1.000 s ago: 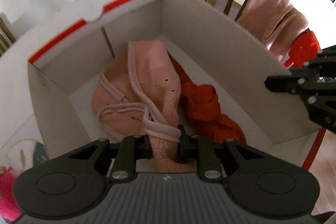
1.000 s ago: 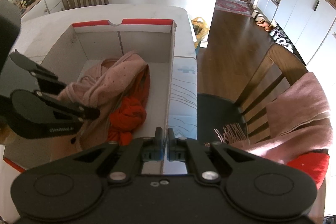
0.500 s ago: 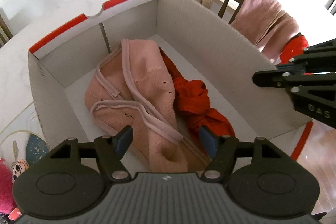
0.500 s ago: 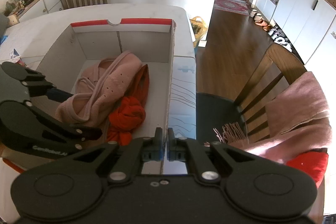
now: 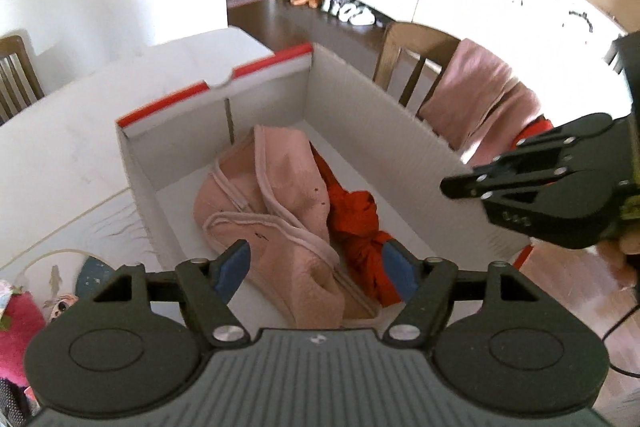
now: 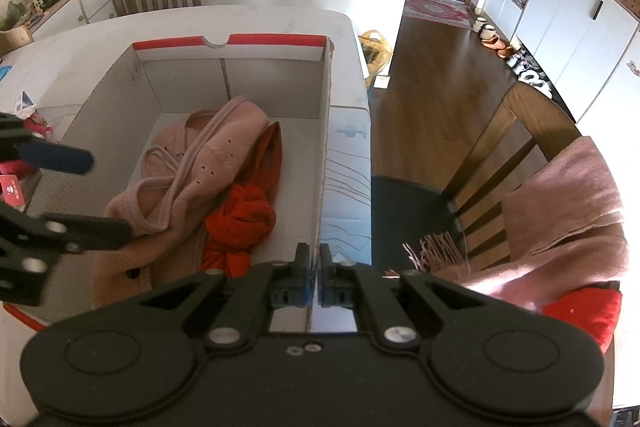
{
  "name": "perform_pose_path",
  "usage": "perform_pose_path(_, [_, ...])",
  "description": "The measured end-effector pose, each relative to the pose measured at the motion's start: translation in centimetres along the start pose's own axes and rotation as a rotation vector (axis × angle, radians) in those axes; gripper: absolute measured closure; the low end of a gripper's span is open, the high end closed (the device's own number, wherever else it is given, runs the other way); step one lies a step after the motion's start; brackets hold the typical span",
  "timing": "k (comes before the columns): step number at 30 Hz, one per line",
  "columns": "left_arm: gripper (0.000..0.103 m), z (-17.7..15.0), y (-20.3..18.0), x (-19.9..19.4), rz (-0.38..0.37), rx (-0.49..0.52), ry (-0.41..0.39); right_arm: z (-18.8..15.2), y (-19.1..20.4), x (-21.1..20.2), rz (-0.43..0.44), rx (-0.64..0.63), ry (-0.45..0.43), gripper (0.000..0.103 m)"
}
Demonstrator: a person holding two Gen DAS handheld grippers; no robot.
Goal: Organize objects
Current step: 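Open the left gripper to drop the pink hat beside the red cloth, then move the left gripper back to the pile and grasp the black cable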
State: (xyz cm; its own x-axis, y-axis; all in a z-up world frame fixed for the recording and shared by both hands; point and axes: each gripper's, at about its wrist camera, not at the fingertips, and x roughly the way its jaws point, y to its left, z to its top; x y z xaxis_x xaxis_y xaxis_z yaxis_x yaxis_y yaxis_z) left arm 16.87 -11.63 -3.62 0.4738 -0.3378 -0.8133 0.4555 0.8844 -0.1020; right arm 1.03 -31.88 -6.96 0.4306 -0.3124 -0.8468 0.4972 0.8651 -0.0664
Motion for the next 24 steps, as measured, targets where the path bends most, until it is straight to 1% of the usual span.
perform_pose_path(7, [0.024, -1.2, 1.5, -3.7, 0.002, -0.066, -0.08, 0.1, 0.2, 0.0, -0.014, 0.004, 0.004, 0.1])
perform_pose_path(12, [0.019, -2.4, 3.3, -6.0, 0.055, -0.105, -0.128, 0.0, 0.3, -0.1, -0.023, 0.008, 0.006, 0.1])
perform_pose_path(15, [0.019, -3.1, 4.7, -7.1, 0.078, -0.146, -0.141, 0.1, 0.5, 0.0, -0.027, 0.009, 0.008, 0.1])
perform_pose_path(17, [0.016, -3.7, 5.5, -7.6, 0.093, -0.167, -0.146, 0.1, 0.5, 0.0, -0.03, 0.008, 0.009, 0.099])
perform_pose_path(20, [0.011, -4.9, 6.6, -8.4, 0.124, -0.193, -0.15, 0.1, 0.5, 0.0, -0.035, 0.011, 0.009, 0.099])
perform_pose_path(22, [0.005, -5.7, 7.3, -8.5, 0.151, -0.204, -0.148, 0.1, 0.5, -0.1, -0.037, 0.015, 0.009, 0.099])
perform_pose_path(24, [0.004, -6.6, 8.0, -8.6, 0.173, -0.22, -0.143, 0.1, 0.6, -0.1, -0.04, 0.015, 0.01, 0.098])
